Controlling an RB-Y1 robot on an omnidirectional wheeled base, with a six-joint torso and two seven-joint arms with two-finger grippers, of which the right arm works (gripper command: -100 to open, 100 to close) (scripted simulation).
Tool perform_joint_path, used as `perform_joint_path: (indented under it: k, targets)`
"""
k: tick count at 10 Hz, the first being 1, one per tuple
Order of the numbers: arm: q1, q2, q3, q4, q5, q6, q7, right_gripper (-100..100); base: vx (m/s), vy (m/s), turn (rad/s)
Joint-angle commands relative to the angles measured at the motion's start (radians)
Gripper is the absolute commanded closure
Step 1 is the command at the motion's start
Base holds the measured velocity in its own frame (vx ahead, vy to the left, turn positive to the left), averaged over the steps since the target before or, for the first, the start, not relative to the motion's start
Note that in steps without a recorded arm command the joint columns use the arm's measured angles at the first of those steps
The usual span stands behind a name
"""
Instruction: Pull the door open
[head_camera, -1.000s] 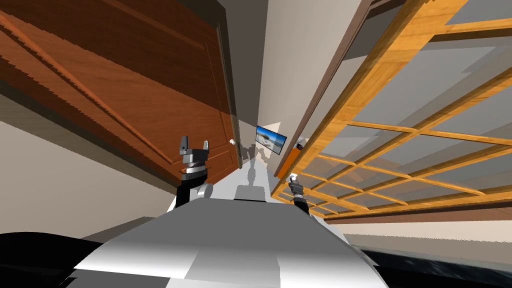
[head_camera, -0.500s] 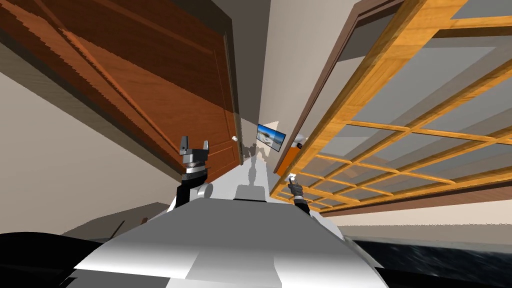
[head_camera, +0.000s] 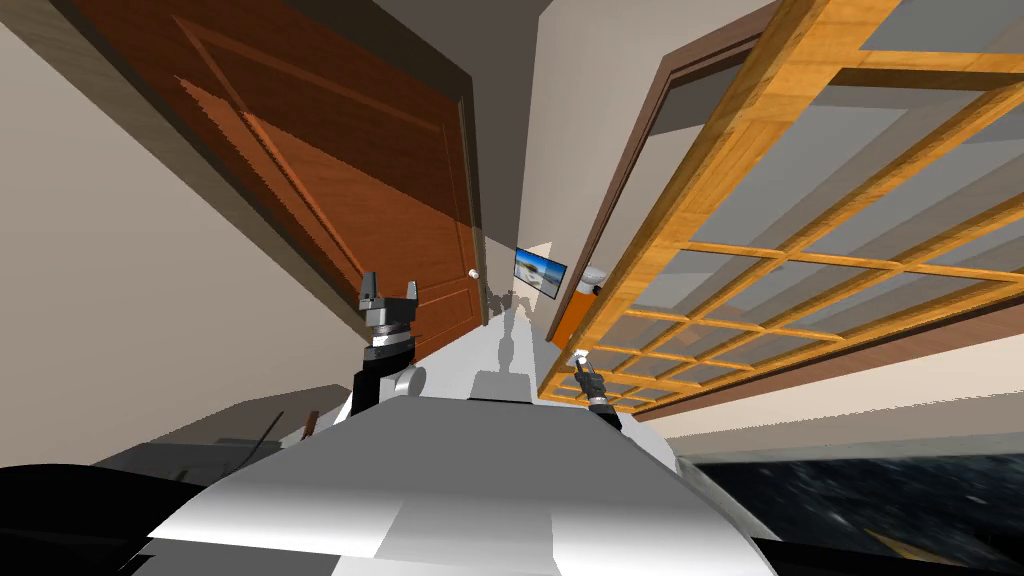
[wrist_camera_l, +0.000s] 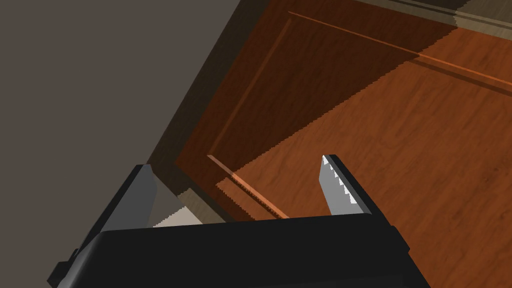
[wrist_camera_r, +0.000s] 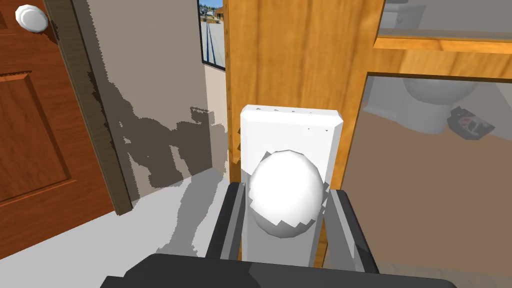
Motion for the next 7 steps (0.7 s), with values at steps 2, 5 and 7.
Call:
perform_joint_path:
  k: [2, 5, 7]
  targets:
    - [0.015, -0.015, 0.015, 0.003, 0.015, -0.032, -0.019, 100, -0.163, -0.059, 0.106]
    - [0.039, -0.038, 0.039, 0.007, 0.038, -0.081, -0.049, 100, -0.198, -0.073, 0.095]
    - [0.055, -0.053, 0.054, 0.01, 0.053, -0.112, -0.068, 100, -0.212, -0.057, 0.083]
